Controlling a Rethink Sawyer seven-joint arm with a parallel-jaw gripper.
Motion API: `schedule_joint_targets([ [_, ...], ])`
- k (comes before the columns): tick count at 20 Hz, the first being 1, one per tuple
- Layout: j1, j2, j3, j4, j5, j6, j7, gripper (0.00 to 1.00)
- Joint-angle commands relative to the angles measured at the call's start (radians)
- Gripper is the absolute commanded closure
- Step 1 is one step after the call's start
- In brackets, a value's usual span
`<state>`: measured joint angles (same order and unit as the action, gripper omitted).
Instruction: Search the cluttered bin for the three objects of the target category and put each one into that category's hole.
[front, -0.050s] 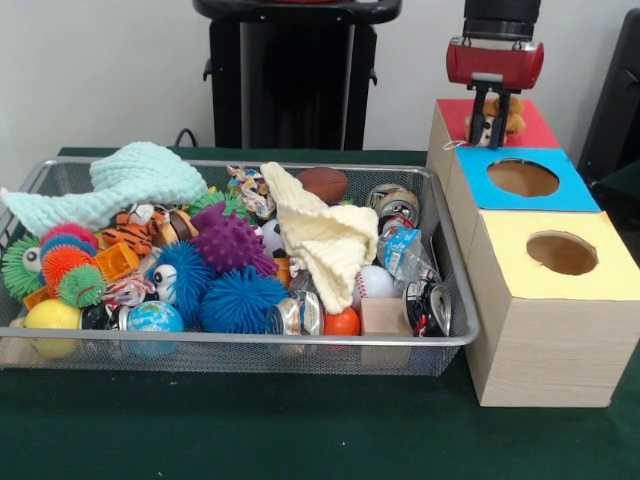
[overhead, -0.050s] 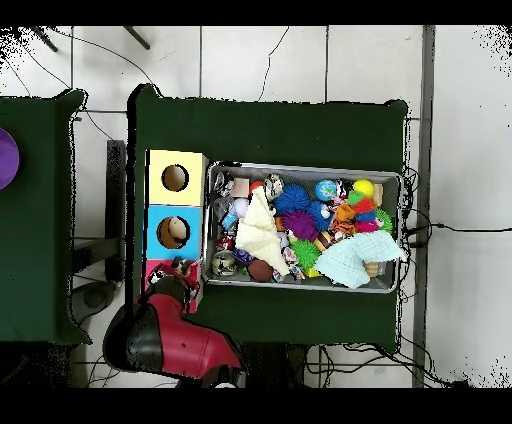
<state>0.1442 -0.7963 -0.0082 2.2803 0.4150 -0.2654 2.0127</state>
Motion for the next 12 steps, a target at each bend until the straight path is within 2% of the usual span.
schedule_joint_targets([
  [1,-0.019,0.208,0.183,0.016,0.017,-0.006,0.342,1.0],
  [6,-0.018,0.201,0.184,0.02,0.021,-0.004,0.344,1.0],
  [12,0.023,0.105,0.137,0.042,0.07,0.102,0.302,1.0],
])
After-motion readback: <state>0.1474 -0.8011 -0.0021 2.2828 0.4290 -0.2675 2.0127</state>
